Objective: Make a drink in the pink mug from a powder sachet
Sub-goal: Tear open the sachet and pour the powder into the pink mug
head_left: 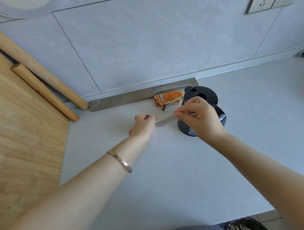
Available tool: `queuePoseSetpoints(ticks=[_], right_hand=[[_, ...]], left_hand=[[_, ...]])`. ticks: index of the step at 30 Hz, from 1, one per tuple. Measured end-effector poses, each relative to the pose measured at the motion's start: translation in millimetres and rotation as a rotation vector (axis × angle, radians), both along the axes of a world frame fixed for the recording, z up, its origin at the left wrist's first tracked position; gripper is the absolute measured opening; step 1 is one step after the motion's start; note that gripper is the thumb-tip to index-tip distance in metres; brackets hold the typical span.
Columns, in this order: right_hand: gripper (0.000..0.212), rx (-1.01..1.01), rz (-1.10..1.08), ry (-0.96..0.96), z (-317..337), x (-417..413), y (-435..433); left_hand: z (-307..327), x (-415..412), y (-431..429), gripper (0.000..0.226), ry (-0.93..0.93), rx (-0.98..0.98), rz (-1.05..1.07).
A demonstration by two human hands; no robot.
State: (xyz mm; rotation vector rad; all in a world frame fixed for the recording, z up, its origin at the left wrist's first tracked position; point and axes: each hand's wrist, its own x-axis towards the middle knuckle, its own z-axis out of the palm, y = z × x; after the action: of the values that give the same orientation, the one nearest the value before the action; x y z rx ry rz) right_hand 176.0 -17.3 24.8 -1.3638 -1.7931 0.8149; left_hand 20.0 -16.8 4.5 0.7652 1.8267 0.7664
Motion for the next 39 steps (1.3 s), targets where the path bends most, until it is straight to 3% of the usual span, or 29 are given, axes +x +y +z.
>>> queuePoseSetpoints(ticks=[1,5,8,10,12,13,16,18,23,26,30,34,37,39], right_hand=[[0.011,-0.062,-0.003,-0.009,3.6,1.5,3.9],[0.009,-0.172,0.101,-0.065,16.6,1.0,10.6],[0.013,-0.035,0.048,-0.086,16.7,-5.6,10.5],[0.014,0.097,0.022,-0.157,15.0,-9.3,7.6],[0.012,0.116,0.007,-0.112,9.8,-8.3,7.0],[0.011,0.071,-0.005,-0.033,7.0,-6.2,7.6],[0.011,-0.117,-0.095,0.248,1.5,3.7,9.6],[0.019,-0.223,-0.140,0.334,-2.5,8.2,7.8],[0.035,-0.320,-0.142,0.433,-4.5,3.4,2.2],[0.050,-0.418,0.000,0.509,-1.9,-2.1,2.9],[0.043,-0.388,-0.127,0.454,-0.8,-3.5,5.5],[0.065,-0.479,-0.011,0.399,-1.7,-4.1,7.2],[0.057,-0.384,-0.038,0.353,-1.0,-3.1,8.1],[0.075,-0.446,0.062,0.292,-3.5,-3.3,8.0]], left_hand=[[0.0,-0.3,-2.4,0.030,0.091,0.096,-0.128],[15.3,7.0,-17.0,0.025,-0.010,0.313,-0.571],[21.9,13.7,-23.0,0.011,0.283,0.374,-0.679],[23.5,18.2,-22.9,0.015,0.553,0.425,-0.718],[22.4,20.5,-19.9,0.023,0.680,0.456,-0.733],[22.1,21.0,-17.9,0.026,0.649,0.455,-0.717],[18.0,20.1,-12.5,0.016,0.296,0.416,-0.530],[17.1,19.5,-11.1,0.029,0.177,0.361,-0.427],[10.2,19.2,-10.8,0.034,0.257,0.319,-0.412],[10.0,19.9,-12.3,0.033,0.257,0.329,-0.425],[9.5,18.2,-13.8,0.036,0.307,0.353,-0.428],[8.4,17.3,-14.2,0.025,0.248,0.352,-0.421],[7.9,16.7,-13.8,0.032,0.284,0.357,-0.434],[8.8,17.0,-14.1,0.033,0.254,0.358,-0.417]])
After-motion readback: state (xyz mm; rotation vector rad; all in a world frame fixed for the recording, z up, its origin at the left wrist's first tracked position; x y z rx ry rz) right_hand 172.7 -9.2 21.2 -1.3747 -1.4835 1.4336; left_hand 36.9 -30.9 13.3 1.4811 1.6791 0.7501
